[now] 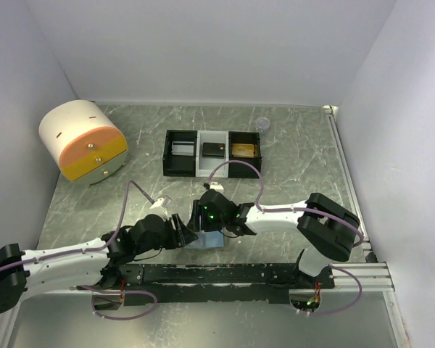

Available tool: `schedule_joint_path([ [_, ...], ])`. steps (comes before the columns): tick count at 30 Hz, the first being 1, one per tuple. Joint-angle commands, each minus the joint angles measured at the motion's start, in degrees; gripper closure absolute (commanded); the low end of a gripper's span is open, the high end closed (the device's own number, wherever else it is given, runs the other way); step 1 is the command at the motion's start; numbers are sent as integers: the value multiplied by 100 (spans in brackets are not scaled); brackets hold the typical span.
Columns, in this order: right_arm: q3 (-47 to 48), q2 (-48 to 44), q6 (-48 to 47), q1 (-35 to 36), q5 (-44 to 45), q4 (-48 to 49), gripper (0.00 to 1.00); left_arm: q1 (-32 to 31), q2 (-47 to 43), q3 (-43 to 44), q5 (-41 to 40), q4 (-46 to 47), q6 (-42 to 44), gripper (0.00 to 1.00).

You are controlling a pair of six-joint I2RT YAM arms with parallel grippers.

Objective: Take the credit cards out of the card holder

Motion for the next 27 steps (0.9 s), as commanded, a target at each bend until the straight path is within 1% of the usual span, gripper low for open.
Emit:
schedule_joint_path([
  [1,-173,91,44,21,-132,-284,49,-16,244,-37,212,807,-74,39],
  [5,-180,87,45,20,-157,-262,49,-14,446,-41,233,937,-77,40],
  [9,-169,80,36,20,-207,-217,49,-14,619,-39,348,1323,9,46],
  [11,-172,41,38,20,-235,-190,47,-14,737,19,368,1365,44,51],
  [13,-178,-53,15,20,-250,-158,44,-14,860,109,362,1294,73,53],
  [15,-164,-164,-27,20,-252,-157,41,-16,970,193,361,1222,108,51],
  [17,-134,-304,-71,12,-231,-197,38,-14,1045,257,371,1208,144,48],
  [22,-27,-675,-133,-53,-136,-401,32,-18,1246,394,447,1390,245,43],
  [24,24,-822,-165,-63,43,-589,31,-14,1379,458,530,1481,287,43],
  [27,45,-1079,-103,-95,545,-1037,30,-14,1636,584,657,1631,356,41],
])
